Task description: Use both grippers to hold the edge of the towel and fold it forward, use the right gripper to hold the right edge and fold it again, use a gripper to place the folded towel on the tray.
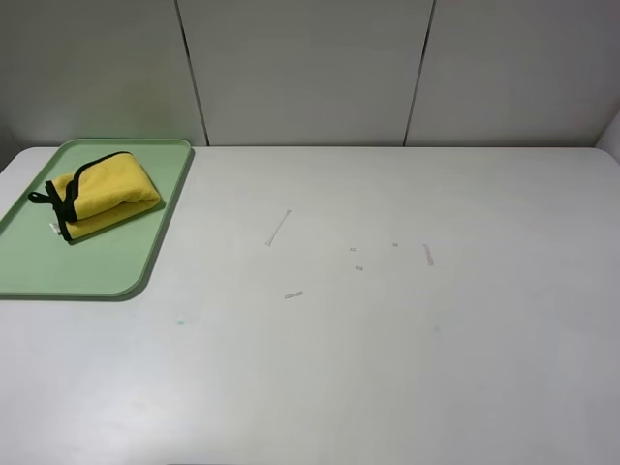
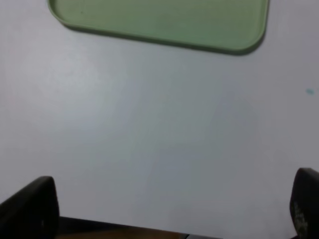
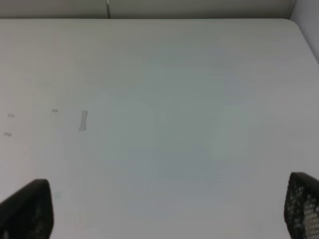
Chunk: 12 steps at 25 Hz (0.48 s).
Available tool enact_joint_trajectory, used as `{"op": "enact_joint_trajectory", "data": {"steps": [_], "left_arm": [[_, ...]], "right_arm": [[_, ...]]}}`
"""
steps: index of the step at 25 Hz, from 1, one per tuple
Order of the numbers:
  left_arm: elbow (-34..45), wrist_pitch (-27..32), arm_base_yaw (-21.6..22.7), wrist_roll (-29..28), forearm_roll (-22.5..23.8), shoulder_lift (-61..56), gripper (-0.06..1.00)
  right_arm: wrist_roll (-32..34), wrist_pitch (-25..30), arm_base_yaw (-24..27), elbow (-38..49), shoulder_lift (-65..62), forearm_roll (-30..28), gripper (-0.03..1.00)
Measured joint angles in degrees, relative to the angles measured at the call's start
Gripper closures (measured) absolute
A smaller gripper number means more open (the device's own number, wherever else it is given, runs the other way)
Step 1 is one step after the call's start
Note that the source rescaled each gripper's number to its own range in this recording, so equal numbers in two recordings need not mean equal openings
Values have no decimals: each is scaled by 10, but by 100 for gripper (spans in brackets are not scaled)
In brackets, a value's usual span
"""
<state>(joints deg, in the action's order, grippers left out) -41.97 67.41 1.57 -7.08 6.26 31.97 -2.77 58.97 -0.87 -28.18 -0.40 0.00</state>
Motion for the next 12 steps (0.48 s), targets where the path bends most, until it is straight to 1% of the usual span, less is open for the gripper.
{"op": "enact_joint_trajectory", "data": {"steps": [1, 5, 6, 7, 10, 11, 12], "left_arm": [[15, 1, 0, 0, 0, -41, 3], [22, 1, 0, 0, -1, -92, 3], [22, 1, 0, 0, -8, -109, 3], [22, 1, 0, 0, -34, -138, 3], [22, 1, 0, 0, -89, -172, 3], [22, 1, 0, 0, -89, -172, 3], [22, 1, 0, 0, -103, -181, 3]], "right_arm": [[0, 0, 0, 0, 0, 0, -3], [0, 0, 0, 0, 0, 0, -3], [0, 0, 0, 0, 0, 0, -3], [0, 0, 0, 0, 0, 0, -3], [0, 0, 0, 0, 0, 0, -3], [0, 0, 0, 0, 0, 0, -3], [0, 0, 0, 0, 0, 0, -3]]}}
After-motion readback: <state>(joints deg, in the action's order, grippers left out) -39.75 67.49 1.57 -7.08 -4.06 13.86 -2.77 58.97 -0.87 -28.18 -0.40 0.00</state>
